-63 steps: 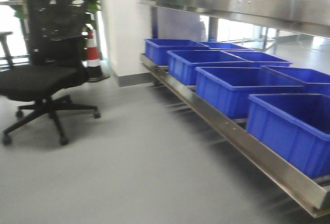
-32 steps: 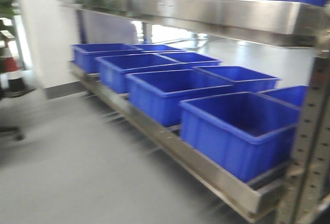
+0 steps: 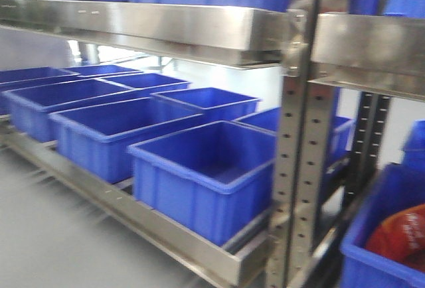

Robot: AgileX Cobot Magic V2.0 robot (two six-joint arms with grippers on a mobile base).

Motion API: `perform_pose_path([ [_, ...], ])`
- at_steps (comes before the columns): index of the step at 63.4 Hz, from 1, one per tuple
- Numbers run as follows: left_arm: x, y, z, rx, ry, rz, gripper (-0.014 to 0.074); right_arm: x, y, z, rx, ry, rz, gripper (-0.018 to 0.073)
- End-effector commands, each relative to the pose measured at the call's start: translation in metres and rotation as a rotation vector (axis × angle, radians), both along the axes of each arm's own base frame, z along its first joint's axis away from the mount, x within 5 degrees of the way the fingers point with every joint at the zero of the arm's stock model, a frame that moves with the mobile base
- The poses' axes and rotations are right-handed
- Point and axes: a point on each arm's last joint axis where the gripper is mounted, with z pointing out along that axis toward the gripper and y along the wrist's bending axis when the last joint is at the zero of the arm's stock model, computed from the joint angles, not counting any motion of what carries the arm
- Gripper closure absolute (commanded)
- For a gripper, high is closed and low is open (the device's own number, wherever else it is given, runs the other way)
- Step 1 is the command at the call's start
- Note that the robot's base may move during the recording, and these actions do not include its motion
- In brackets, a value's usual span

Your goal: Grab PVC pipe and place in blue bin

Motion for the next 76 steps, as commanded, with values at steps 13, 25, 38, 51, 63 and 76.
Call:
perform_pose_path([
  [13, -0.0002, 0.0006, 0.0042, -0.022, -0.034, 0.008, 0.0707, -0.0013, -0.0009, 0.0034, -0.007, -0.036, -0.007, 0.0728],
  [25, -0.0002, 0.0006, 0.0042, -0.022, -0.034, 0.008, 0.0707, -0.0013, -0.0009, 0.0034, -0.007, -0.036, -0.007, 0.0728],
  [38, -0.0002, 0.0006, 0.0042, -0.022, -0.034, 0.008, 0.0707, -0.0013, -0.0009, 0.0034, -0.007, -0.036, -0.007, 0.0728],
  [51, -0.0002, 0.0006, 0.0042, -0.022, -0.034, 0.008, 0.0707, -0.0013, -0.0009, 0.0034, -0.007, -0.036, -0.007, 0.0728],
  [63, -0.0002, 0.0006, 0.0042, -0.022, -0.034, 0.008, 0.0707, -0.0013, -0.0009, 0.0034, -0.007, -0.036, -0.007, 0.0728],
  [76, -0.0002, 0.0006, 0.0042, -0.022, -0.034, 0.008, 0.0707, -0.0013, -0.0009, 0.0034, -0.007, -0.036, -0.007, 0.0728],
])
